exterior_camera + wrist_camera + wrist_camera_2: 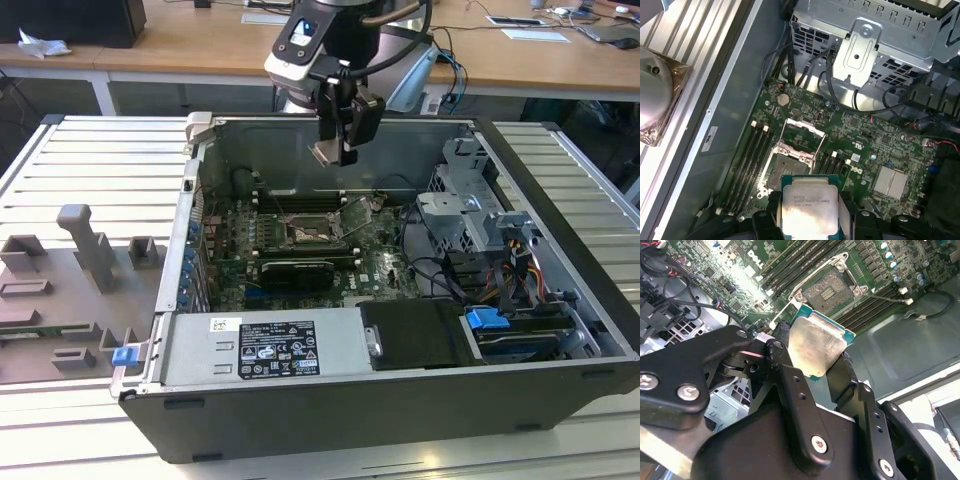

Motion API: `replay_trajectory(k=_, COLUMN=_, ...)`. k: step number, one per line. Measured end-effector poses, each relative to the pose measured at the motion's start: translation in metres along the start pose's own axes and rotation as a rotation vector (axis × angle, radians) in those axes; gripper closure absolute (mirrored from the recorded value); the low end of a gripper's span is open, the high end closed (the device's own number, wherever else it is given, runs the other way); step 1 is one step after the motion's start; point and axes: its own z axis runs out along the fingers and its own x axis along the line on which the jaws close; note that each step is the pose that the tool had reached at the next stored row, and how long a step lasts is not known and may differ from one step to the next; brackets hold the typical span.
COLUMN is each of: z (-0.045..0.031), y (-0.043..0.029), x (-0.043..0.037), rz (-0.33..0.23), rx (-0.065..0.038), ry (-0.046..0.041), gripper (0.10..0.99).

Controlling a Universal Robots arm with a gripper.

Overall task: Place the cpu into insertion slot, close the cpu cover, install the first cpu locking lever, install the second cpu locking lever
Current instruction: 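Place the cpu into insertion slot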

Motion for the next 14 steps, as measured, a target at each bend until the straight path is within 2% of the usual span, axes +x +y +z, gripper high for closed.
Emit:
replay_trajectory(k=2, z=0.0023, y=-0.0002, x=0.0, rz=0.015, rx=0.001, ry=-0.0046, gripper=0.545)
replay_trajectory(k=6, z=0.0081, y=-0.0007, x=-0.0001, rz=0.099, rx=0.001, ry=-0.0148, gripper=0.545)
replay_trajectory(k=14, z=0.0155, y=-0.0013, x=-0.0002, rz=0.102, rx=0.001, ry=-0.0152, gripper=0.545)
